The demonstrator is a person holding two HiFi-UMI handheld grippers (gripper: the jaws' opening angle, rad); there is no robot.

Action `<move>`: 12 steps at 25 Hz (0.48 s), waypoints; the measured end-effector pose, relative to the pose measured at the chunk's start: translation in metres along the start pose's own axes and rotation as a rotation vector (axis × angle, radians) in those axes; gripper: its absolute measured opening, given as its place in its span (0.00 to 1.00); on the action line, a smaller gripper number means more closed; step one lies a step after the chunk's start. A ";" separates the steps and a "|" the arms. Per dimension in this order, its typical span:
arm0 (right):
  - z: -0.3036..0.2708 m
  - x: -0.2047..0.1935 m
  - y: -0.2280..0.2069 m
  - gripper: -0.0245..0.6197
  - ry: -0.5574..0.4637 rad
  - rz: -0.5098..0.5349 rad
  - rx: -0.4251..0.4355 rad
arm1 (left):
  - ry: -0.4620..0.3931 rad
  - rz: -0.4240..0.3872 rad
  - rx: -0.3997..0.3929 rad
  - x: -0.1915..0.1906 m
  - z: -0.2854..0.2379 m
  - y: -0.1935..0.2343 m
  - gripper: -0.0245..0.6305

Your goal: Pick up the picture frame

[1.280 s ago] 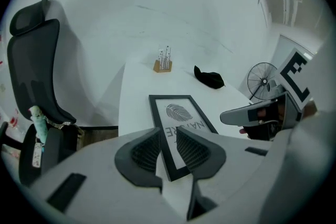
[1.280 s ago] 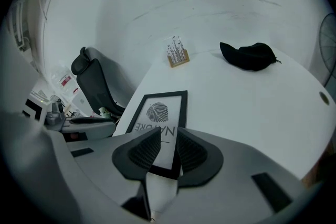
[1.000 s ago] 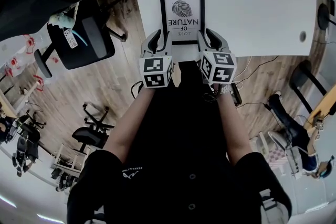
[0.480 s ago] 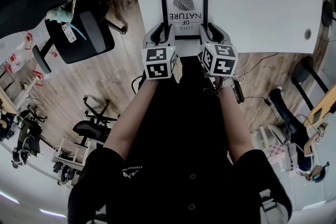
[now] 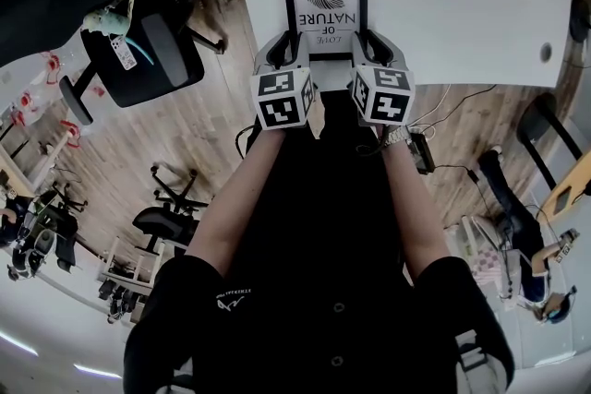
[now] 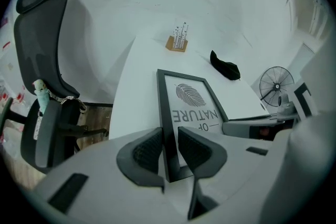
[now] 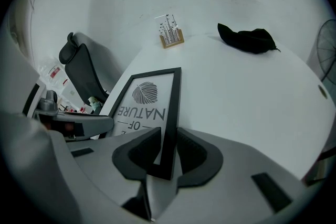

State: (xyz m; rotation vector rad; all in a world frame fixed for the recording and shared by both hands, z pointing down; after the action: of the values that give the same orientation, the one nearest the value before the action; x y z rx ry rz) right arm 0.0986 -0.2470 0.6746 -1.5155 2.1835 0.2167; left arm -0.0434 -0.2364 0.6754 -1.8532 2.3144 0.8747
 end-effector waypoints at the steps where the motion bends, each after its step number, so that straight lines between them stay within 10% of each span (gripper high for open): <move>1: 0.000 0.000 -0.001 0.18 -0.001 -0.002 0.003 | 0.000 0.002 0.006 0.000 0.000 -0.001 0.18; 12: 0.003 0.000 0.000 0.15 -0.007 0.000 -0.007 | -0.001 0.017 0.040 -0.001 0.006 0.003 0.15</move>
State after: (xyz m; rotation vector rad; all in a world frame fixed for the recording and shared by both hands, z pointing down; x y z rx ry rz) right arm 0.0992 -0.2455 0.6723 -1.5166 2.1788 0.2293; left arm -0.0474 -0.2322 0.6725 -1.8196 2.3330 0.8247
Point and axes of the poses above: the fingertips, and each gripper's own axes: z backward along the fingers, y to its left, x out of its top, the point moved 2 cm from there along z, backward along the fingers, and after that the axes turned 11 degrees about z, right-handed, at the moved point
